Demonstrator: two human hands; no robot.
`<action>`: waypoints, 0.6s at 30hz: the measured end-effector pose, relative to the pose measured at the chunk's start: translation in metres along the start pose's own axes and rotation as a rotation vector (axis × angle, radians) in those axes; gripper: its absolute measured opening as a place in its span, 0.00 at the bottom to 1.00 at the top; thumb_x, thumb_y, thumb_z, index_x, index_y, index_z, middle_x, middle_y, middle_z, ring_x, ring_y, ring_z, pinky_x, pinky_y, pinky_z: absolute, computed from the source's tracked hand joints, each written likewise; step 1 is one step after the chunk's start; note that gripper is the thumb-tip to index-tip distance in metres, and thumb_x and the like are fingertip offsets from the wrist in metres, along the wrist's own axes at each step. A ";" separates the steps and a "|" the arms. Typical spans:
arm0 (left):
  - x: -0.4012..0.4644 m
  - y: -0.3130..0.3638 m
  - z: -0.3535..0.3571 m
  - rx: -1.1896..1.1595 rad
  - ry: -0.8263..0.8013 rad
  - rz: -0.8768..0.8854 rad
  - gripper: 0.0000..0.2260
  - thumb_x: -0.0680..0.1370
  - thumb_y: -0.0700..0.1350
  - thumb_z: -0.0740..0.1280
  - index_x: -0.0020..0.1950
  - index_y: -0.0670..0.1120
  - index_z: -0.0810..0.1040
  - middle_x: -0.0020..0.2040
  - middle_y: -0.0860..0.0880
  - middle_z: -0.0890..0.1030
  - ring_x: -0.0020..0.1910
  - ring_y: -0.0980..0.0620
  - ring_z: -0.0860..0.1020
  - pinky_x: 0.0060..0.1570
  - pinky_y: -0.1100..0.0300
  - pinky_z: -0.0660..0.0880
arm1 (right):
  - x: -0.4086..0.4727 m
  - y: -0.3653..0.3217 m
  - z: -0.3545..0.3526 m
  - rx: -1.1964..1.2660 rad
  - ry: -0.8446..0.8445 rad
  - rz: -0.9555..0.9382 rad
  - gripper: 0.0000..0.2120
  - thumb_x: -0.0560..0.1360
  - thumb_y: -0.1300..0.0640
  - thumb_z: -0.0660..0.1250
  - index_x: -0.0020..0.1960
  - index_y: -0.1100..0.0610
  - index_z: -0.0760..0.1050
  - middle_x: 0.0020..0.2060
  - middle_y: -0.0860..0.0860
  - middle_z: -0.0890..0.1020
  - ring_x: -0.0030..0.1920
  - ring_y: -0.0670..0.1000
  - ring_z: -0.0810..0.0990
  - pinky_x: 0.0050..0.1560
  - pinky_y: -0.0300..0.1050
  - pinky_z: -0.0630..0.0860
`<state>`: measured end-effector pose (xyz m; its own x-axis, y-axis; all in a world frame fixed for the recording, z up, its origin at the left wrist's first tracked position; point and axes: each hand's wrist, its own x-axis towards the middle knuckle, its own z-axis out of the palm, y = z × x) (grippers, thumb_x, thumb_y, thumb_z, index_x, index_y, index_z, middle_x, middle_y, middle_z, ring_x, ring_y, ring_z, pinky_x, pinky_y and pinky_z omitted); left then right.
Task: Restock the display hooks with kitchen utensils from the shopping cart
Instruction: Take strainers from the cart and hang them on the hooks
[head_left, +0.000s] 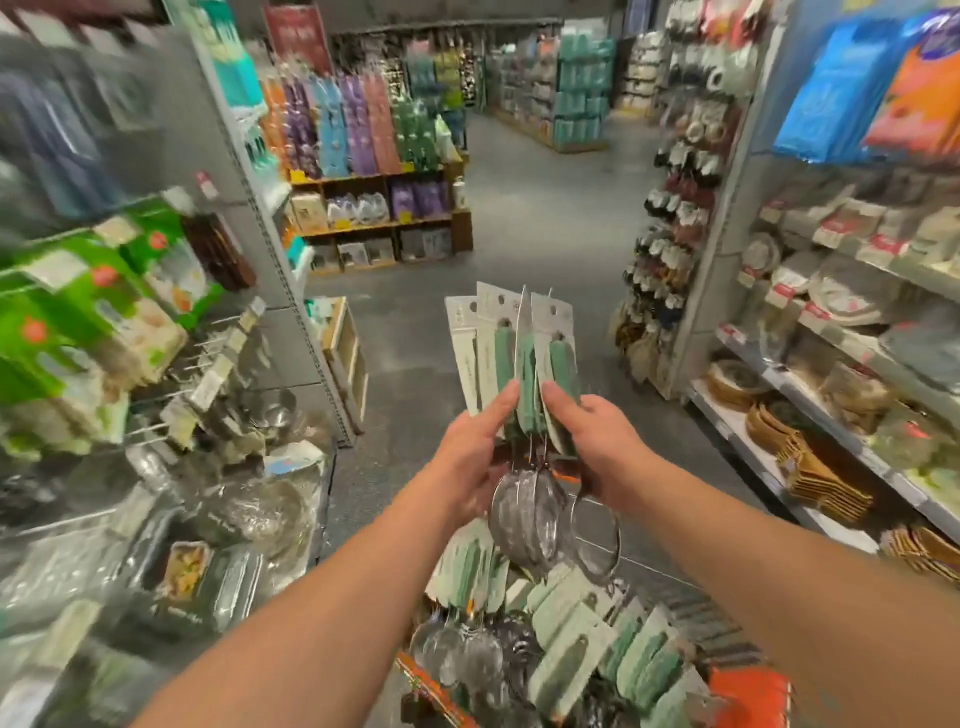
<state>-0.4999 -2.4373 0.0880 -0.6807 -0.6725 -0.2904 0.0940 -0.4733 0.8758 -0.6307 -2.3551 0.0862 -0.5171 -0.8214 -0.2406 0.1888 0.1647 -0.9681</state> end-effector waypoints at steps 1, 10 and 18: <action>-0.012 0.001 -0.002 -0.020 0.003 0.007 0.39 0.68 0.58 0.82 0.69 0.36 0.76 0.62 0.33 0.82 0.69 0.28 0.75 0.70 0.39 0.70 | -0.006 -0.001 0.004 -0.017 -0.026 -0.020 0.36 0.66 0.31 0.76 0.59 0.60 0.79 0.47 0.60 0.87 0.46 0.64 0.87 0.48 0.63 0.85; -0.146 -0.012 -0.066 -0.253 0.243 0.091 0.15 0.76 0.49 0.70 0.52 0.38 0.87 0.47 0.37 0.86 0.42 0.41 0.85 0.47 0.47 0.84 | -0.068 0.009 0.092 -0.173 -0.301 0.009 0.23 0.70 0.49 0.80 0.56 0.64 0.80 0.40 0.60 0.84 0.38 0.58 0.81 0.43 0.56 0.77; -0.311 -0.029 -0.150 -0.478 0.607 0.219 0.18 0.74 0.49 0.67 0.53 0.36 0.84 0.45 0.36 0.85 0.40 0.39 0.85 0.48 0.45 0.83 | -0.168 0.033 0.235 -0.298 -0.714 0.031 0.08 0.76 0.55 0.76 0.45 0.59 0.81 0.32 0.55 0.80 0.28 0.50 0.77 0.33 0.43 0.76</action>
<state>-0.1823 -2.2999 0.0946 -0.1099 -0.9052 -0.4104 0.5742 -0.3949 0.7172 -0.3413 -2.3395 0.1108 0.1672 -0.9504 -0.2622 -0.0903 0.2501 -0.9640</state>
